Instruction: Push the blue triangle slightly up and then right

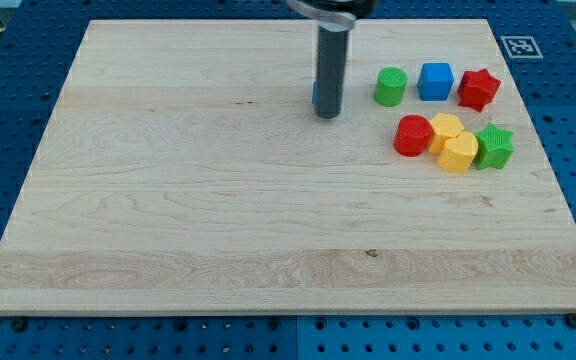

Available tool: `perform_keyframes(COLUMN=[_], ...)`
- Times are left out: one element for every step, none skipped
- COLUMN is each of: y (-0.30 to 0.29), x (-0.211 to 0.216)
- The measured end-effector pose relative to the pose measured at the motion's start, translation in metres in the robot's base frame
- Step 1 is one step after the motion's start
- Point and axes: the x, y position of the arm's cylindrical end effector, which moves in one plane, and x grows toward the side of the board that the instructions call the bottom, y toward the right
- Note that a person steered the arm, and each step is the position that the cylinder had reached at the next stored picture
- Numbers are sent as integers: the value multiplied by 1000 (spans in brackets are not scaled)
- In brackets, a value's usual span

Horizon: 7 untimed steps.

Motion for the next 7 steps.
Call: perform_keyframes(y=[14,19,26,7,-43,-51,-35], x=[-9,-10,-9,6,3,-21,-24])
